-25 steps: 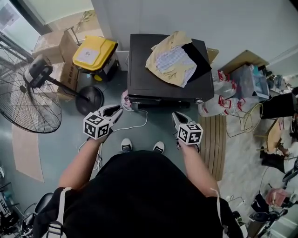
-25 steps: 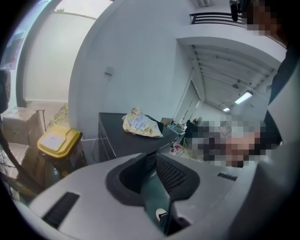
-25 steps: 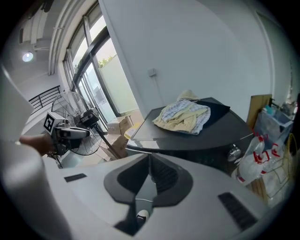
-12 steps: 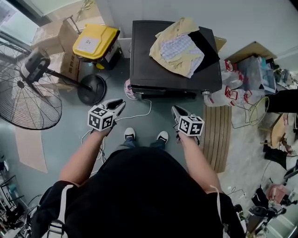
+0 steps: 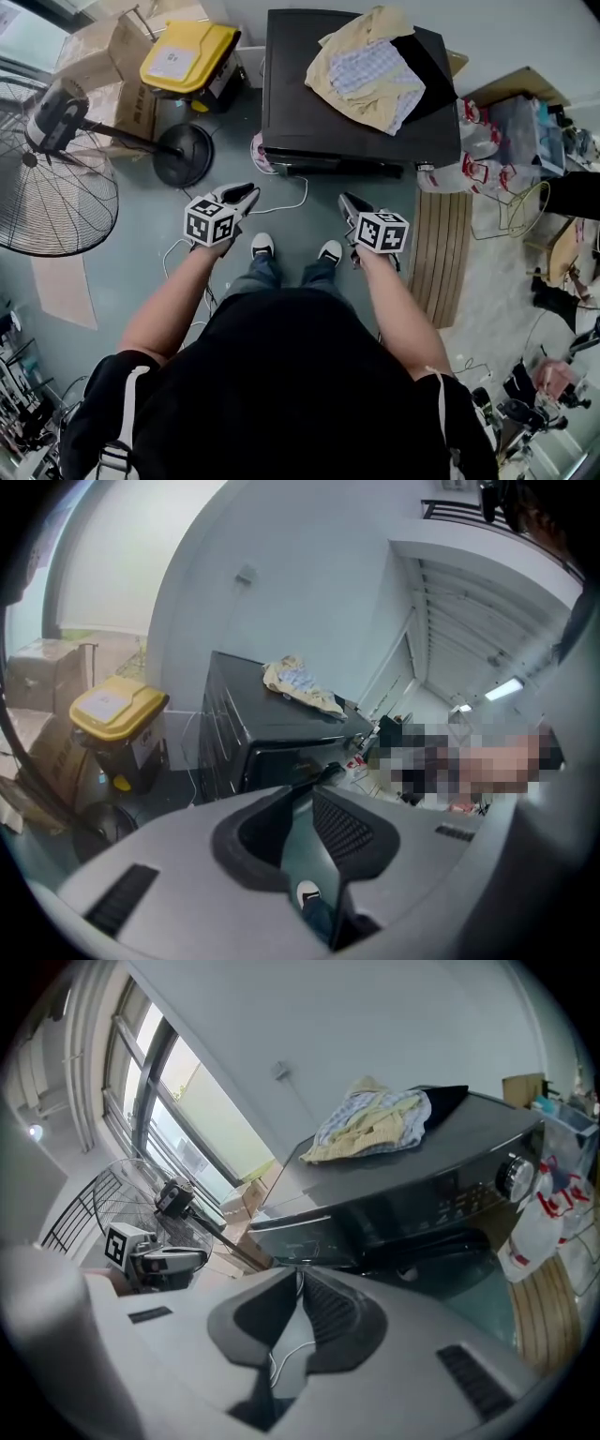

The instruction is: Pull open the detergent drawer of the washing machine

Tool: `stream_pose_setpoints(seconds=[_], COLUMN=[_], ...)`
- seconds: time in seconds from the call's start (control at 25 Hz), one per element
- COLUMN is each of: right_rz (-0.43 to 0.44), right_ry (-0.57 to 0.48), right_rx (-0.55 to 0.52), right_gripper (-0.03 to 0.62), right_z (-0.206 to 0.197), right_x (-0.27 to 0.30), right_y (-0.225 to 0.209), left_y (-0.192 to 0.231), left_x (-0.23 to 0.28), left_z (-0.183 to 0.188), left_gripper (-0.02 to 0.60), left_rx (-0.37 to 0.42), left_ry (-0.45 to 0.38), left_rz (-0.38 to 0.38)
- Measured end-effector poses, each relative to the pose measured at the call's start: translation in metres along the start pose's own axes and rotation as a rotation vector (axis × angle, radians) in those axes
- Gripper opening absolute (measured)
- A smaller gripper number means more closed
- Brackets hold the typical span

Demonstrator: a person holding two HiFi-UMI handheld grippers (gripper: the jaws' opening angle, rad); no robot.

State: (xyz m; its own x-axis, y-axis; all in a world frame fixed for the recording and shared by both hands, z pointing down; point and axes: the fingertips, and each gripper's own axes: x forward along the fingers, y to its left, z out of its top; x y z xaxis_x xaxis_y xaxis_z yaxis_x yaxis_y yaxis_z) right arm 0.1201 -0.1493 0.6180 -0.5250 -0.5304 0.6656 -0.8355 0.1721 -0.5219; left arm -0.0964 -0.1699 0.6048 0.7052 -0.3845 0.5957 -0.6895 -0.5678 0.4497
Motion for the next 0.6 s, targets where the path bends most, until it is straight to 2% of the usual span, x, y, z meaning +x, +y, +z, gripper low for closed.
stream_pose_setpoints(seconds=[0.32,0.6], right_rz=[0.049,0.057], right_ry=[-0.017,-0.053], right_rx=[0.082,0.17], right_gripper=[0.046,0.055], right_z=[-0.009,-0.008], right_x=[0.028,0.051], right_y=[-0.007,-0.021], left_y=[-0.002,0.02], left_x=[0.021,0.042], left_z=[-0.007,-0.018], left_gripper=[0.087,0.1], left_rx=[-0.081,-0.213], left_ry=[-0.089,-0.123], left_rz=[-0.104,-0.091])
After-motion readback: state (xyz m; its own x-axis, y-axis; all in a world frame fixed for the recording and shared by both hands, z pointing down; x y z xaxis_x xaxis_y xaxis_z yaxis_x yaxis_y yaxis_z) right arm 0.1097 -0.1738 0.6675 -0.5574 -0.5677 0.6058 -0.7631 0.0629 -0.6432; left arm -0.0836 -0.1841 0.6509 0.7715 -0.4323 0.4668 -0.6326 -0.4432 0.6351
